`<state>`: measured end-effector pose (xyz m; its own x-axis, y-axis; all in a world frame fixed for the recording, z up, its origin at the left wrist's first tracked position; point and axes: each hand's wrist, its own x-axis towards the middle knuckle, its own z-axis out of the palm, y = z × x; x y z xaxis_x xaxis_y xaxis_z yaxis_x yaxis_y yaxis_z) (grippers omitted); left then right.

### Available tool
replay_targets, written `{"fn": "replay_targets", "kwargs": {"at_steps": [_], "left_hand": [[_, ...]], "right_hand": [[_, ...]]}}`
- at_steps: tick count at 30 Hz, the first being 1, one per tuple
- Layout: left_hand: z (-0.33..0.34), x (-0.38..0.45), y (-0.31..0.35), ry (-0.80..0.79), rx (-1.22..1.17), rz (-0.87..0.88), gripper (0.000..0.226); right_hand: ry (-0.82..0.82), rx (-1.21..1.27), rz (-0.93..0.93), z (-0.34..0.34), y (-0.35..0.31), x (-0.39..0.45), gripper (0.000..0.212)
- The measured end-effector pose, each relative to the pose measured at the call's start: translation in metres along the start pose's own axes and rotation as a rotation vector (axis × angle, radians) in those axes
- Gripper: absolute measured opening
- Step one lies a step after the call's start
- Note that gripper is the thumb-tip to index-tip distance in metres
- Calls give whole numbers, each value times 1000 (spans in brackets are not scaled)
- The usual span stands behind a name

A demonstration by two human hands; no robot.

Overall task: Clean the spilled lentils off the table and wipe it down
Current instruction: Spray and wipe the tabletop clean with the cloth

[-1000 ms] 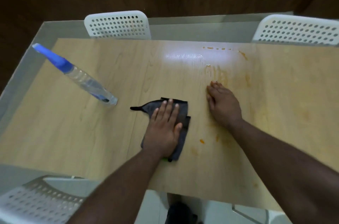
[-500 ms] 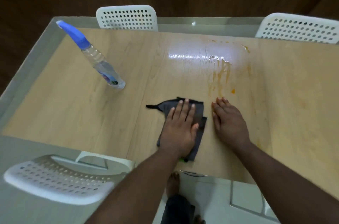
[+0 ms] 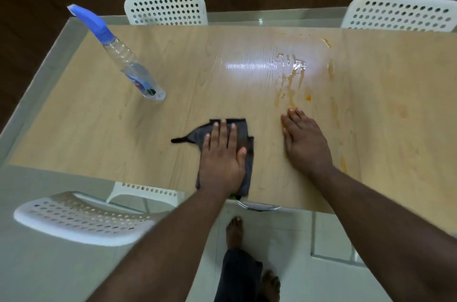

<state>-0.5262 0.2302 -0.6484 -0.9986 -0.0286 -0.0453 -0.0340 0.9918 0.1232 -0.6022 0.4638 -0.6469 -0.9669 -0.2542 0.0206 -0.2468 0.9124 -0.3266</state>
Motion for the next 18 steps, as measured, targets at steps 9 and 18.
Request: {"fn": "replay_targets", "kwargs": {"at_steps": [9, 18], "left_hand": [[0, -63, 25, -69, -4, 151, 69], [5, -30, 36, -51, 17, 325, 69]], "right_hand": [[-31, -8, 51, -1, -10, -3, 53], [61, 248, 194, 1, -30, -53, 50]]}}
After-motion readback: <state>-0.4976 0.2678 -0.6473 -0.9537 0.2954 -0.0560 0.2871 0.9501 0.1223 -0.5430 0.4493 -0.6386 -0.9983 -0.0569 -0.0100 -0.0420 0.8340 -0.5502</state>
